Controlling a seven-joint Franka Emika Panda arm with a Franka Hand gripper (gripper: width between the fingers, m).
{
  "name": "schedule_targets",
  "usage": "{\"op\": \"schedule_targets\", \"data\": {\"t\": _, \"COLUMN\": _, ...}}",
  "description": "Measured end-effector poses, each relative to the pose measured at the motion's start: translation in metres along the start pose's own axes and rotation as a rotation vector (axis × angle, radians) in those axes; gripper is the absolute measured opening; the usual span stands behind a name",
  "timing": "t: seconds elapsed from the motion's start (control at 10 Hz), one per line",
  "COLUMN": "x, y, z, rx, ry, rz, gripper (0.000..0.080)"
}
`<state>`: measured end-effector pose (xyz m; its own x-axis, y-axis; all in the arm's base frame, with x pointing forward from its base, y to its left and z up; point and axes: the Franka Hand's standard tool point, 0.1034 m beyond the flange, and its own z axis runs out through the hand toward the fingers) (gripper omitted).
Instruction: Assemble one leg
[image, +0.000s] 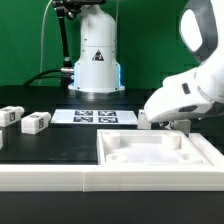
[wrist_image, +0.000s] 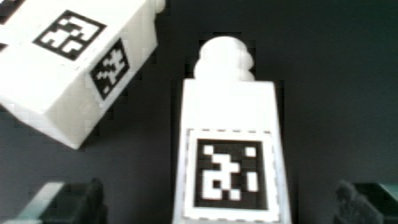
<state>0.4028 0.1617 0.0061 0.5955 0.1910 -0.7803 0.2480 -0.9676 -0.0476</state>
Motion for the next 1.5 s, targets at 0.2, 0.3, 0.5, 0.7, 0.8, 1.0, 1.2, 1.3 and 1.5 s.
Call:
{"op": "schedule_targets", "data": {"t": 0.2, "x": 0.002, "y": 0.000, "z": 0.000, "rx": -0.001, "ry": 0.014, "rz": -0.003, "gripper": 0.0649}}
{"op": "schedule_targets", "data": {"t": 0.3, "x": 0.002, "y": 0.000, "z": 0.000, "rx": 0.000, "ry": 0.014, "rz": -0.003, "gripper": 0.0529}}
{"op": "schedule_targets", "data": {"t": 0.5, "x": 0.002, "y": 0.000, "z": 0.000, "rx": 0.000, "ry": 0.014, "rz": -0.003, "gripper": 0.0288}}
{"op": "schedule_targets", "data": {"t": 0.7, "x": 0.002, "y": 0.000, "z": 0.000, "rx": 0.001, "ry": 0.014, "rz": -0.003, "gripper": 0.0289}}
{"op": "schedule_targets", "data": {"t": 0.8, "x": 0.002, "y": 0.000, "z": 0.000, "rx": 0.001, "ry": 0.014, "rz": -0.003, "gripper": 0.0289}}
{"op": "schedule_targets", "data": {"t": 1.0, "x": 0.002, "y": 0.000, "z": 0.000, "rx": 0.001, "ry": 0.014, "rz": -0.003, "gripper": 0.0289}}
{"op": "schedule_targets", "data": {"t": 1.2, "x": 0.001, "y": 0.000, "z": -0.002, "rx": 0.005, "ry": 0.013, "rz": -0.005, "gripper": 0.0289}}
{"op": "schedule_targets", "data": {"t": 1.3, "x": -0.010, "y": 0.002, "z": -0.017, "rx": 0.022, "ry": 0.015, "rz": -0.017, "gripper": 0.0291}}
{"op": "schedule_targets", "data": {"t": 1.5, "x": -0.034, "y": 0.005, "z": -0.052, "rx": 0.018, "ry": 0.041, "rz": -0.038, "gripper": 0.0291}}
